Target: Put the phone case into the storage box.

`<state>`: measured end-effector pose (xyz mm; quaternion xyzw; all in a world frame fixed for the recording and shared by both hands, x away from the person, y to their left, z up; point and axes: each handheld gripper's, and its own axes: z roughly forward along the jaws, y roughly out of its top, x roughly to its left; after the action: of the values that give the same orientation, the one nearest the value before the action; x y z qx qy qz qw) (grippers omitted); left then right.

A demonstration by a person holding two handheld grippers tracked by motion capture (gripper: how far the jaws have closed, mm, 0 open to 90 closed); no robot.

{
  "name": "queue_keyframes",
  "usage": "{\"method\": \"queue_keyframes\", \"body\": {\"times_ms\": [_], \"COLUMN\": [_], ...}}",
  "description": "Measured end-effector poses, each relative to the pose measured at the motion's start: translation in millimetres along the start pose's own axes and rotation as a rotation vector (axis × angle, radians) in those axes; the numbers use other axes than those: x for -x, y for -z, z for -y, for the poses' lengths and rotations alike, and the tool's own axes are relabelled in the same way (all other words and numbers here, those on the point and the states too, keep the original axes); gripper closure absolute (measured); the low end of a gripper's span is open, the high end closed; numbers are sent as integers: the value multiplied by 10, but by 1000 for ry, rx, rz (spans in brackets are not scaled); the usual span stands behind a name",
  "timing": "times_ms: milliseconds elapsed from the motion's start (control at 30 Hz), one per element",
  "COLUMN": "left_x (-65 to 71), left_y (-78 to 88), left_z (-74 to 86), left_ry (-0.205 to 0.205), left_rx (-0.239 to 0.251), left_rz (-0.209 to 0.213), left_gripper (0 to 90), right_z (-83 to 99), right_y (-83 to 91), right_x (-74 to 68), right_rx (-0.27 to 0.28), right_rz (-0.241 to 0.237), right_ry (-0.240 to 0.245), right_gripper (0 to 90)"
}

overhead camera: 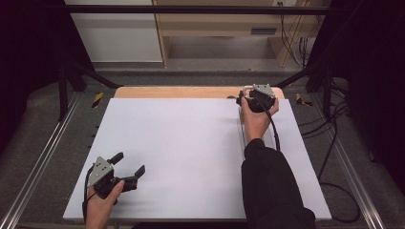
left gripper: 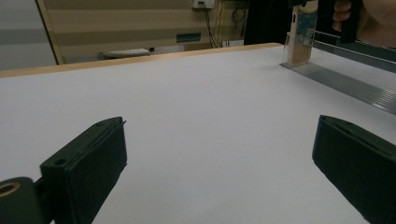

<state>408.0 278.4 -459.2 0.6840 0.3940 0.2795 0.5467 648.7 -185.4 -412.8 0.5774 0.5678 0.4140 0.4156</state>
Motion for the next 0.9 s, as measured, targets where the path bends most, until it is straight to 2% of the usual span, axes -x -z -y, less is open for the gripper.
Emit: {"method": "queue_keyframes", "body": {"times_ms": [267,900], "left_x": [3,-4], "left_y": [4,5], "left_z": [0,0], "left_ry": [-2,2], "left_rx": [-4,-4], "left_rz": [-1,-1], "left_gripper": [27,26], "right_z": [11,15], "right_y": [-13,-3], "right_x": [-14,7], "right_rx": [6,8], "right_rz": [-6,-26], "right_ry": [21,27], "right_gripper": [106,101]}}
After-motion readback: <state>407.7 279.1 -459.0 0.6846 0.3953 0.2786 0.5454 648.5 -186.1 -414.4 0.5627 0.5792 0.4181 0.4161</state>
